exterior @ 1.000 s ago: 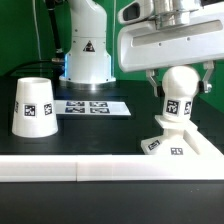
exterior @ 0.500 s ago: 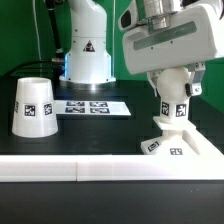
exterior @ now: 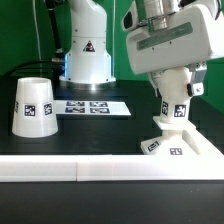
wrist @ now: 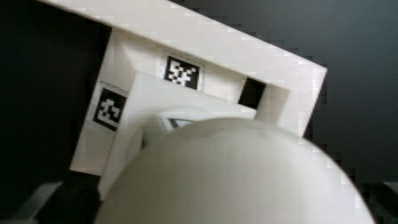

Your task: Assemble lamp

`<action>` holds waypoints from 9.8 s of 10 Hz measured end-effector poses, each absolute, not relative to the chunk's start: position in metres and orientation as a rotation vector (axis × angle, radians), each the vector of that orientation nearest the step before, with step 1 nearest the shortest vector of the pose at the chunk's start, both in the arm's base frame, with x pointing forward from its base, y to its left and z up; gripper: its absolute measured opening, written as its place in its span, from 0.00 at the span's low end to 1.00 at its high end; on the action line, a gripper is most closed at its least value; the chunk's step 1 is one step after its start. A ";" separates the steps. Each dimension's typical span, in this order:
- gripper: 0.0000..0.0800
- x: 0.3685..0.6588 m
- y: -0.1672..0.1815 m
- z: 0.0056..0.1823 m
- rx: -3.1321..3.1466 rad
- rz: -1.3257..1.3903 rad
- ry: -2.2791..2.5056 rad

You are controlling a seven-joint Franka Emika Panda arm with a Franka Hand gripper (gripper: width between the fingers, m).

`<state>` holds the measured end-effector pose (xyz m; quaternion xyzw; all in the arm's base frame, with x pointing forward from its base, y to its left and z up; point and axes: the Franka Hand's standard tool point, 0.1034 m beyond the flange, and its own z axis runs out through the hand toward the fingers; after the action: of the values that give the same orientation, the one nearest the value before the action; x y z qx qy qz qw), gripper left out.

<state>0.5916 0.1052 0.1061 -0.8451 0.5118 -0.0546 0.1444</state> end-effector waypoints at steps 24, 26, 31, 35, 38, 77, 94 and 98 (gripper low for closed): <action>0.87 0.597 0.101 0.109 -2.586 -0.286 -1.898; 0.87 0.597 0.100 0.108 -2.520 -0.275 -2.006; 0.72 0.597 0.099 0.108 -2.520 -0.271 -2.013; 0.72 0.598 0.095 0.108 -2.749 -0.316 -1.632; 0.72 0.601 0.096 0.108 -2.927 -0.395 -1.191; 0.72 0.578 0.076 0.137 -2.740 -0.283 0.966; 0.72 0.567 0.078 0.145 -2.684 -0.149 1.189; 0.72 0.565 0.084 0.143 -2.703 -0.150 1.161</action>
Offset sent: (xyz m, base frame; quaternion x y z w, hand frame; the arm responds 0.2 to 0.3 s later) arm -0.0067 0.0078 0.0104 -0.0072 -0.0237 -0.1975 0.9800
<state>0.5652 0.0841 0.1430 -0.9133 0.3922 -0.0505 0.0976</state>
